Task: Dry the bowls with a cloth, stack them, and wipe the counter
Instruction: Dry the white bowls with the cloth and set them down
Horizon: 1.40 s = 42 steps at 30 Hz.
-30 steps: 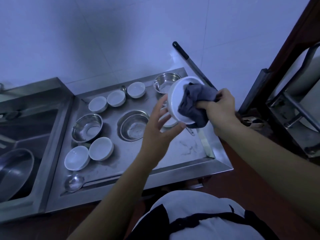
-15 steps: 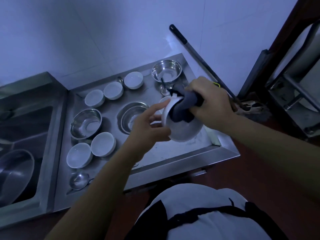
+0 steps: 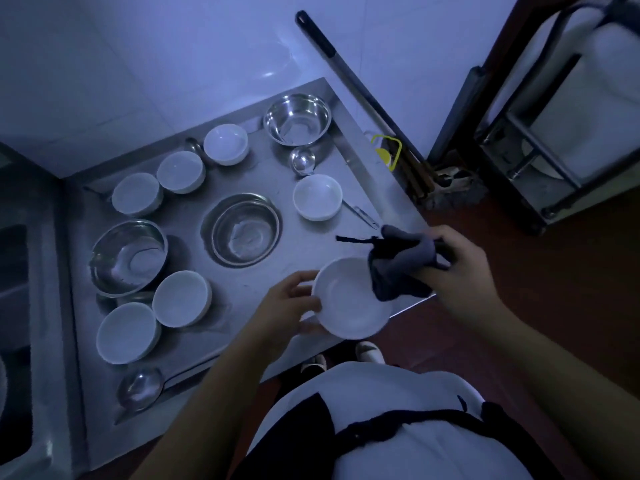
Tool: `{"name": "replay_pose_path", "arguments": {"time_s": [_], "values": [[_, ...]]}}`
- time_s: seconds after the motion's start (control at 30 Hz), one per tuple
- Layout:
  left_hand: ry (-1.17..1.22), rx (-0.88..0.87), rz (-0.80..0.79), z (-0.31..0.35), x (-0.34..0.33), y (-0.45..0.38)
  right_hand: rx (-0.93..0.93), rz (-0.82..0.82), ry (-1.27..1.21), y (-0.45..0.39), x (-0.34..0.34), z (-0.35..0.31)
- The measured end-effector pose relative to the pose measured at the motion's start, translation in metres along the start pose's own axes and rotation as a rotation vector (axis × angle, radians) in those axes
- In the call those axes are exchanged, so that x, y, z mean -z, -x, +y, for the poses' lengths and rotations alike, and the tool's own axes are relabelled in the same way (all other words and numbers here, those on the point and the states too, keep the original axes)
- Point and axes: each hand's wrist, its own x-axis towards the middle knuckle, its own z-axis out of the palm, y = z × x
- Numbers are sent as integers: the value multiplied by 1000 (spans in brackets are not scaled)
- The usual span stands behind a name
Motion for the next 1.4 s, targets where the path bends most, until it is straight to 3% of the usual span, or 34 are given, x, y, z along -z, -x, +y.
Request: {"name": "replay_pose_path", "arguments": {"time_s": [0.1, 0.23, 0.3, 0.73, 0.93, 1.03, 1.1, 1.2, 1.27, 1.33, 1.4], "values": [[93, 81, 107, -17, 6, -13, -156, 198, 81, 37, 0, 5], [120, 135, 169, -28, 14, -43, -414, 524, -163, 77, -12, 6], [115, 139, 169, -30, 14, -60, -465, 607, -204, 91, -16, 8], [83, 114, 91, -17, -14, -158, -468, 649, 58, 167, -55, -11], [-91, 84, 74, -17, -9, -167, -370, 674, -5, 176, -65, -23], [-257, -85, 110, -8, -8, -131, -322, 693, -126, 174, -68, -28], [-262, -212, -53, -4, -5, -90, -297, 683, -190, 170, -69, -33], [-364, -244, -655, -6, 13, -23, -281, 683, -289, 160, -73, -38], [-416, -233, -892, -11, 23, 12, -254, 646, -380, 149, -79, -45], [-397, -305, -820, -18, 26, 39, -221, 555, -530, 135, -89, -55], [-316, -405, -610, -20, 24, 56, -231, 467, -734, 121, -102, -67]]}}
